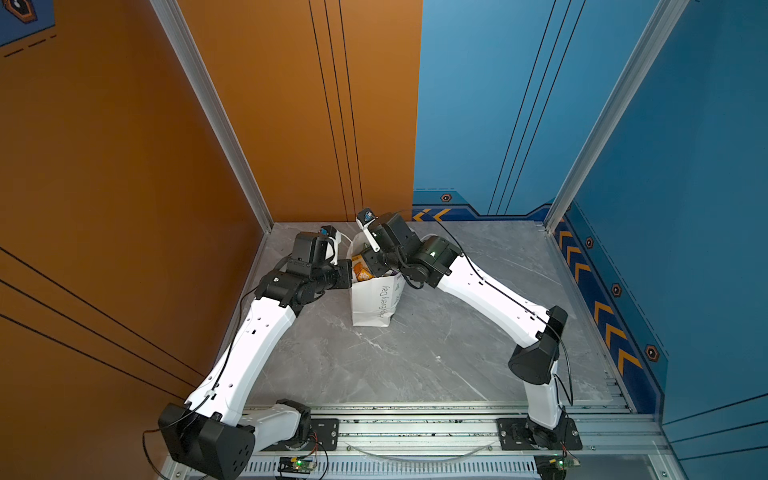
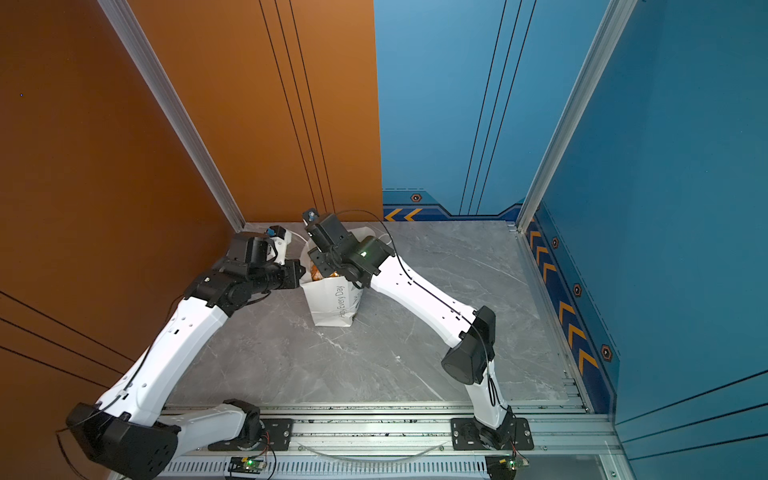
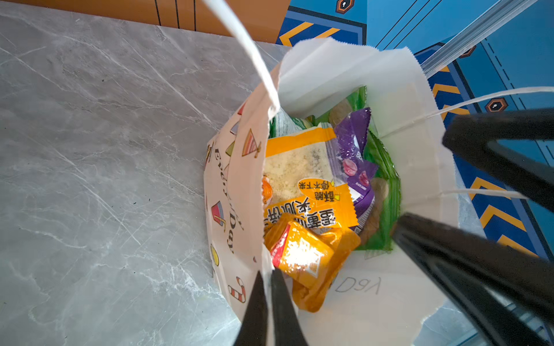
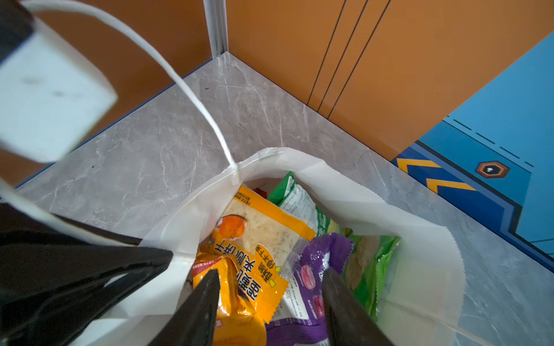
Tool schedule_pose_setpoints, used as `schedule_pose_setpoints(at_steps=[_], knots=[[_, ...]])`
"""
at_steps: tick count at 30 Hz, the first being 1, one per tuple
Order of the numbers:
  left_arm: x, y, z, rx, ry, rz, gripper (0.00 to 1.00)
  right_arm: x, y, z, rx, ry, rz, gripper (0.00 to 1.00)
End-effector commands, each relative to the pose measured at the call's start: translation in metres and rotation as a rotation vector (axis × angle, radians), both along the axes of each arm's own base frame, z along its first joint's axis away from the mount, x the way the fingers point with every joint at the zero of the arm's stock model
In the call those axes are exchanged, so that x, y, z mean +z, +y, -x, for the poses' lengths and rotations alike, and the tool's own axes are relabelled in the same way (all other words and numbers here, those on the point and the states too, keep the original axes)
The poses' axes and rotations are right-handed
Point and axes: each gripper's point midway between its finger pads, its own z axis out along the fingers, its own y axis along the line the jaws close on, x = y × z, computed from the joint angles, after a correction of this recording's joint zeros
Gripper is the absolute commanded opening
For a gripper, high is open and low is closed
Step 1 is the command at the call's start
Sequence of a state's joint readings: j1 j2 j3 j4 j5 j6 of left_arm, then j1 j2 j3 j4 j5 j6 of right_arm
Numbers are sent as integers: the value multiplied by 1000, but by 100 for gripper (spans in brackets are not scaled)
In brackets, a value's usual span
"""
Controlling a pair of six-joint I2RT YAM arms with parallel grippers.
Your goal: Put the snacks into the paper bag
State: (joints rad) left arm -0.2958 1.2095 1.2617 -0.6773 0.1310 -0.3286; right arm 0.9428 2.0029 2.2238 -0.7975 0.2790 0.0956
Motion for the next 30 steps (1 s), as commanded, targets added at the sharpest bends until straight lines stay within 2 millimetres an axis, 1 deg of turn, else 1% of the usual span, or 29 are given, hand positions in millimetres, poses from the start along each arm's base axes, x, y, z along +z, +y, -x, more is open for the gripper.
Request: schedule_pose_setpoints(at_steps=[1,3,6,11,16,18,22,25,27,30], knots=[[22,-2,-3,-15,-92,0,0,25,-35,-5,-154,-46,-2,56],[23,-2,-3,-15,-94,1,0,24,-51,-10,-235,-45,4,56],[23,-2,-3,-14,-93,1,0,18,-70,-18,-317,-25,-6,55],[22,-1,-3,-13,-93,-2,0,3,-85,-20,-368,15,1,56],[22,-2,-3,-14,-92,-1,0,-6,-106,-22,-436,44,-17,58],[22,-2,-3,-15,-92,0,0,-14,-107,-23,-429,89,-65,60],[22,-2,-3,-14,-92,-2,0,-30,-108,-26,-433,192,-173,59],[22,-2,-3,-14,-91,-2,0,-36,-109,-27,-441,212,-189,57],[21,-3,-3,-18,-89,-1,0,-40,-106,-27,-435,226,-191,56],[20,-3,-3,-17,-85,-1,0,-52,-102,-30,-432,260,-186,54]])
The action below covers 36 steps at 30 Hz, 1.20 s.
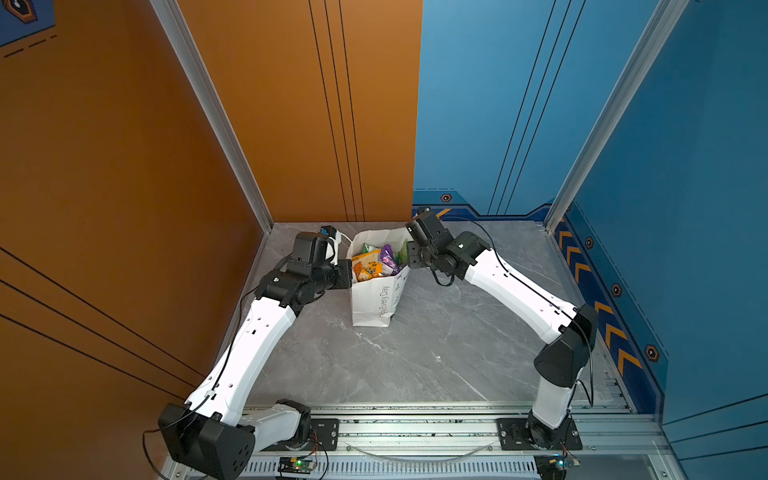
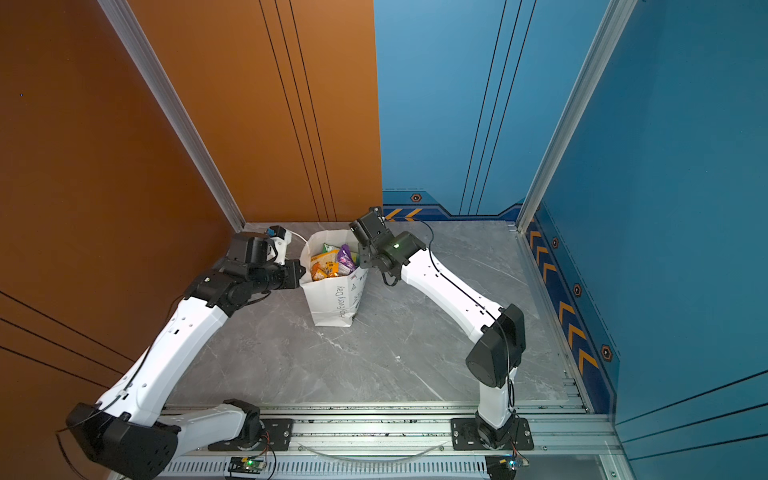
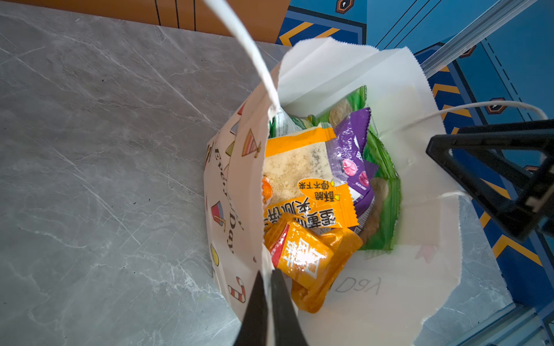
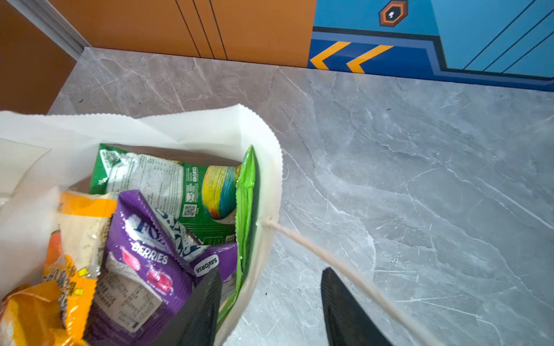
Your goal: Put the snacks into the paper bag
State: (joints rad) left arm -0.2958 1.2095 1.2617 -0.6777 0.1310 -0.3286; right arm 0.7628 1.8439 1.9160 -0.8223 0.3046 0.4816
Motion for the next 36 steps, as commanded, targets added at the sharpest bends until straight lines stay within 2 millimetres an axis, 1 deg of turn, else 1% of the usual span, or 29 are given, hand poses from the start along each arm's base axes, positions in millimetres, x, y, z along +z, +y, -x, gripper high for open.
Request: schedule_pose_setpoints(at_steps=[1,5,9,13,15,18,22,24,25,26,28,31,34,36], knots=[[20,-3,-3,-18,-86,-2,0,-6,10,-1,8,35,-64,52],[21,-3,-3,-17,-90,-2,0,-13,14,-3,20,58,-62,42],[20,-6,-3,-27,-84,4,0,-14,19,-2,43,71,-24,36],[20,-6,-3,-30,-81,6,0,-10,26,-1,64,59,-17,29],[19,-7,-3,-32,-79,9,0,-7,30,0,80,54,-17,23],[17,-12,-2,-45,-72,11,0,-2,38,2,106,42,-14,18],[17,-15,-1,-58,-70,11,0,9,51,8,148,20,-22,10],[17,-17,0,-62,-70,14,0,13,60,12,180,15,-32,5],[17,-17,0,-63,-69,14,0,16,65,14,198,12,-36,1],[18,-18,1,-66,-71,15,0,18,69,17,215,10,-41,0],[21,-19,3,-72,-77,19,0,24,82,25,280,-7,-51,0],[24,-20,5,-74,-88,19,0,38,90,34,315,-49,-60,0],[27,-24,7,-88,-87,38,0,54,89,39,314,-97,-70,0],[31,-32,8,-104,-86,53,0,67,84,42,307,-135,-86,0]])
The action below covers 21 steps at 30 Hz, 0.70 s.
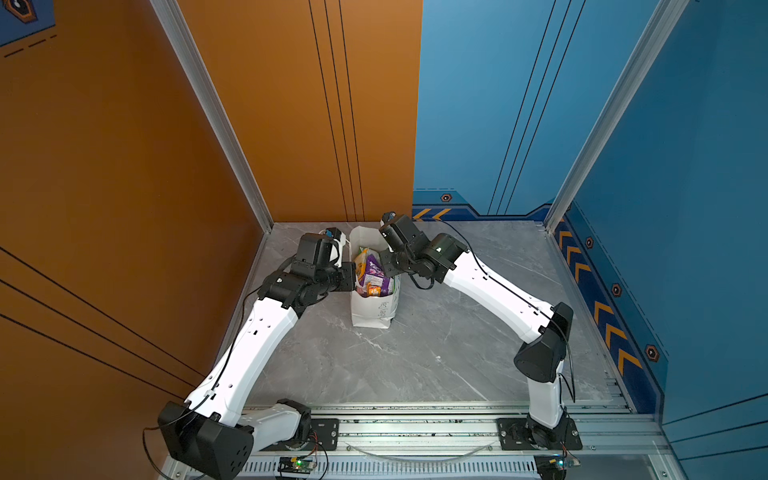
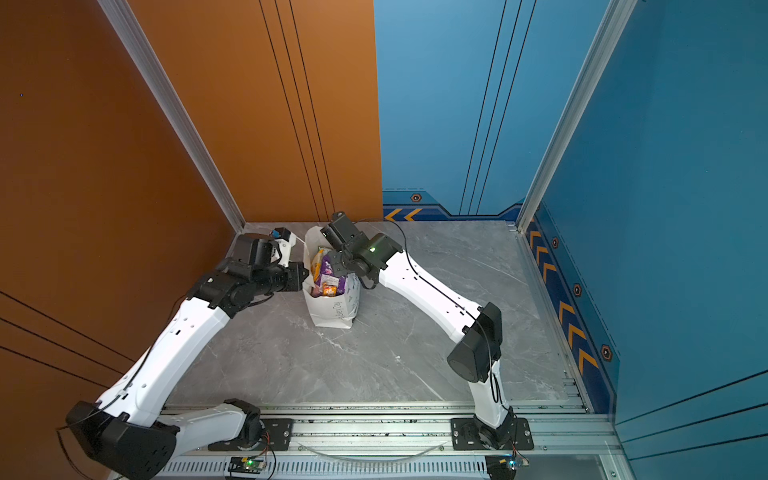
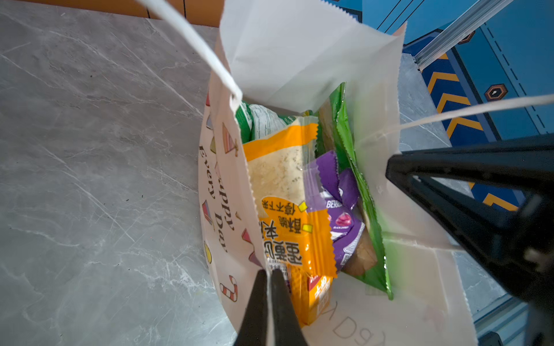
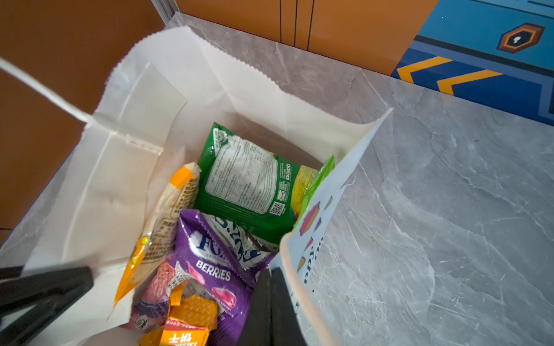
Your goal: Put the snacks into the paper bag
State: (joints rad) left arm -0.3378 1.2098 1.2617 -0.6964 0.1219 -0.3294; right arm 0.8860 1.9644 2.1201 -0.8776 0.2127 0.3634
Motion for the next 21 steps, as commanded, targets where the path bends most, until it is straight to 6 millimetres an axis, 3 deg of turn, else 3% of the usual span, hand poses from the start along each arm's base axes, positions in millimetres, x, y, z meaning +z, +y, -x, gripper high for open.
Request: schedule_pose_setpoints(at_steps=[1,6,10,15,20,21], knots=[[37,-24,2,-74,-100,71,0,62,0,11,36,-129,-124,0],[60,-44,9,-87,-71,51,0,97,-45,15,-67,-214,-182,0],[69,-66,14,-78,-58,30,0,109,-83,18,-127,-218,-257,0],[71,-96,24,-58,-71,19,0,89,-130,22,-198,-165,-253,0],[57,-136,38,-111,-55,-19,0,75,-148,39,-196,-135,-252,0],[54,-141,41,-114,-56,-30,0,70,-159,36,-225,-129,-250,0]])
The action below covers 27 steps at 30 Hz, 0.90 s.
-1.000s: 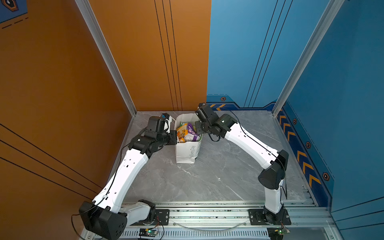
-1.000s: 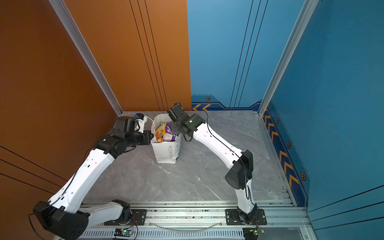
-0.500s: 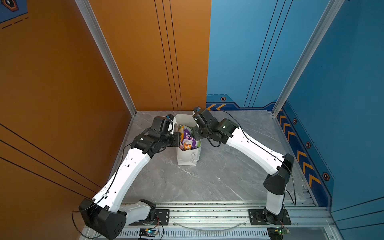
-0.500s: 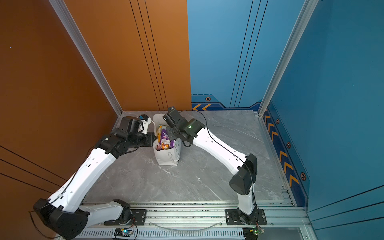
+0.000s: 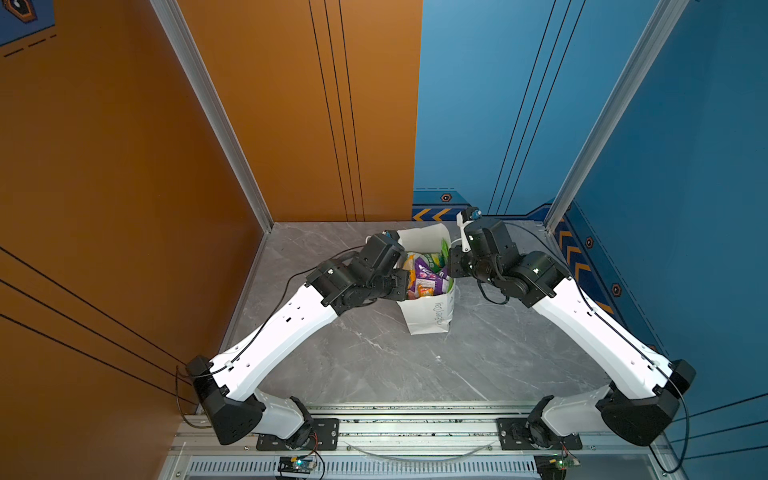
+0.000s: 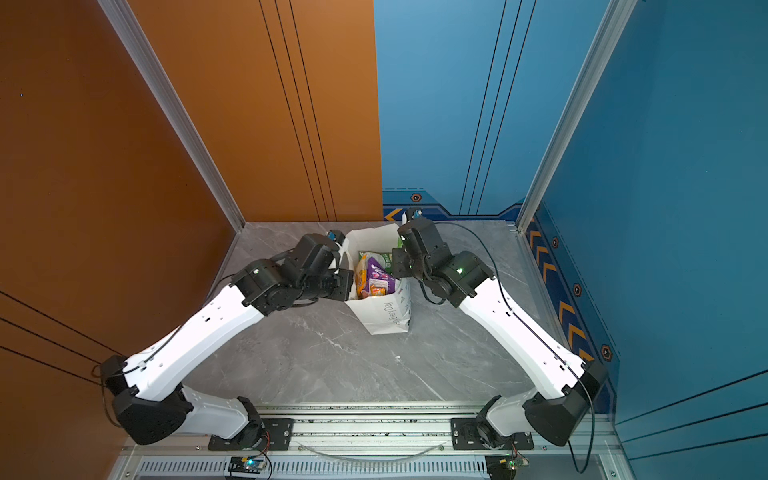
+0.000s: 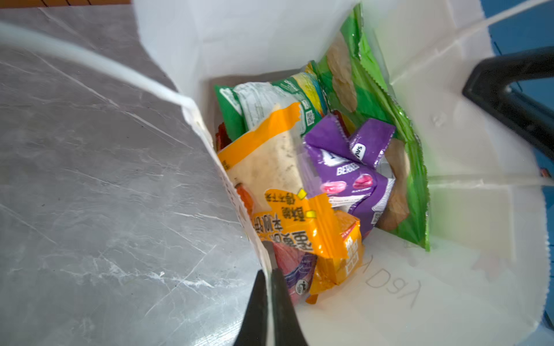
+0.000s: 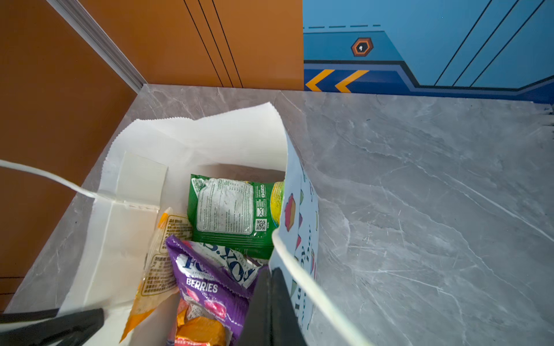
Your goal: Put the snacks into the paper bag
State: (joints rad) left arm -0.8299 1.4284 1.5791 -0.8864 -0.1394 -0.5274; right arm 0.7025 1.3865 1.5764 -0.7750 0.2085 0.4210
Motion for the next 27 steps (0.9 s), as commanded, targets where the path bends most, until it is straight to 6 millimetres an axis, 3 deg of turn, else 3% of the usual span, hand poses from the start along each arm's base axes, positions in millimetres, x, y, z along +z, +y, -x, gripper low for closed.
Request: schedule_pose_setpoints(at_steps=[1,7,11,18,27], knots=[[28,-15,-5,47,-110,49,0,17,-6,-1,-18,-56,-106,0],[-1,-24,6,47,-108,3,0,-26,-11,7,-21,23,-105,0],[-10,-26,11,38,-75,17,5,-32,-9,7,-16,33,-114,0],[2,-19,13,37,-103,63,30,-22,-15,8,-32,-2,-115,23],[16,-15,22,-20,-143,109,66,-12,-20,15,-42,-39,-100,41]])
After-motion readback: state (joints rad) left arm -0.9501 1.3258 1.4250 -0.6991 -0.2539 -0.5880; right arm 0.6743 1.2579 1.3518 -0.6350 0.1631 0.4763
